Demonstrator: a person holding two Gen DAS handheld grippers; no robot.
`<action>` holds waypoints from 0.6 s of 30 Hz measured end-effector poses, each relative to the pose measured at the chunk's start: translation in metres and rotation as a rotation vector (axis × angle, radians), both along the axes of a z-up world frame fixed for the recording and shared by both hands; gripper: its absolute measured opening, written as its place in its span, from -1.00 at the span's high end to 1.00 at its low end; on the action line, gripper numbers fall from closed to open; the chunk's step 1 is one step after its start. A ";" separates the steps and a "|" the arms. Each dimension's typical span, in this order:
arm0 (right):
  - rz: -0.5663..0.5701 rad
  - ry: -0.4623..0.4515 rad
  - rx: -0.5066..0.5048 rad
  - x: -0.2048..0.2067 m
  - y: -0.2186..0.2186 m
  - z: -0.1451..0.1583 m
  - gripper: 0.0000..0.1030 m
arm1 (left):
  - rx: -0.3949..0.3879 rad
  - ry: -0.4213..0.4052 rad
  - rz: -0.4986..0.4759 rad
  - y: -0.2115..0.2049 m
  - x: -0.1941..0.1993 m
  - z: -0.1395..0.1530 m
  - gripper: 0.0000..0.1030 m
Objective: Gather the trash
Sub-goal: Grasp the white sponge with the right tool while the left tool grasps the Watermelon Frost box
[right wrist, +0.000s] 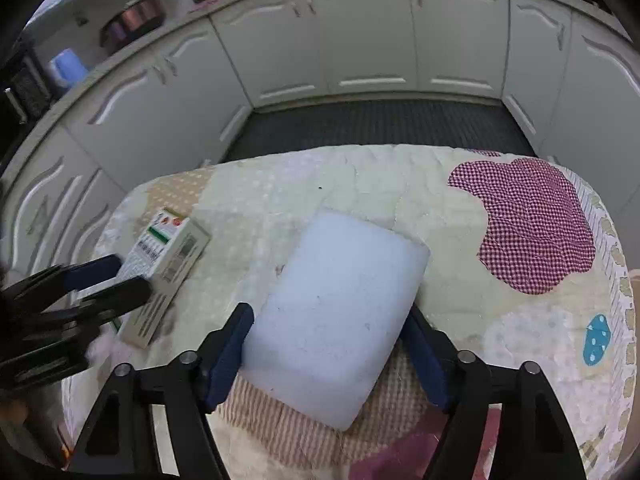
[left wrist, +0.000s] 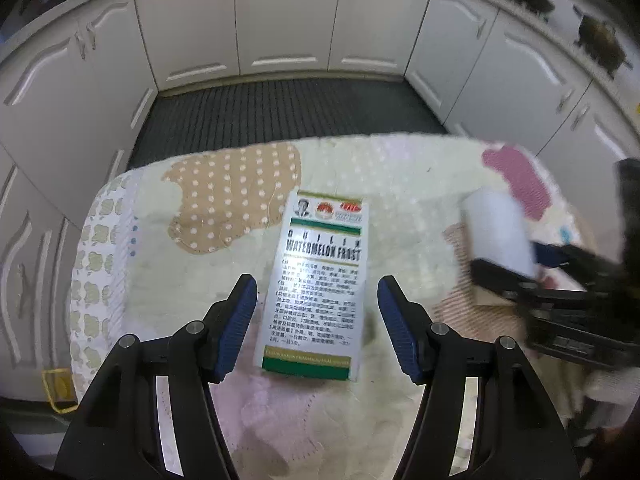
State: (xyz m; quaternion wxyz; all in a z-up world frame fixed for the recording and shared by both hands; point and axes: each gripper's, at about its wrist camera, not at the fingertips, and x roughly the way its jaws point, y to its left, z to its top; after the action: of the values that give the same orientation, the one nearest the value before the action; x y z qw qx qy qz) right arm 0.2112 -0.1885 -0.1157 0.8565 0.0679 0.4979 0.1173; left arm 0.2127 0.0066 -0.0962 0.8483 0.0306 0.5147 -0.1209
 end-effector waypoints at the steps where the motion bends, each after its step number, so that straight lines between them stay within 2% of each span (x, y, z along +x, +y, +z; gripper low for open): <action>1: 0.010 -0.010 0.001 -0.004 -0.001 0.002 -0.33 | 0.019 0.007 0.010 0.000 0.002 -0.005 -0.20; 4: 0.033 -0.045 0.024 -0.021 -0.010 0.010 -0.31 | -0.024 0.036 0.033 0.004 0.006 -0.014 -0.16; 7: 0.047 -0.069 0.056 -0.038 -0.022 0.019 -0.31 | -0.074 0.039 0.044 0.008 0.001 -0.014 -0.01; 13: 0.043 -0.105 0.101 -0.066 -0.042 0.031 -0.31 | -0.121 -0.019 0.024 -0.004 -0.026 0.006 0.03; 18: 0.044 -0.124 0.074 -0.087 -0.052 0.037 -0.32 | -0.134 -0.062 -0.014 -0.024 -0.050 0.022 0.03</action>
State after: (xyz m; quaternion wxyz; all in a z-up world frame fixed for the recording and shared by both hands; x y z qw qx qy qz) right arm 0.1240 -0.2401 -0.0790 0.8799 0.0810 0.4405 0.1585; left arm 0.1623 -0.0175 -0.0746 0.8630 -0.0189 0.4789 -0.1600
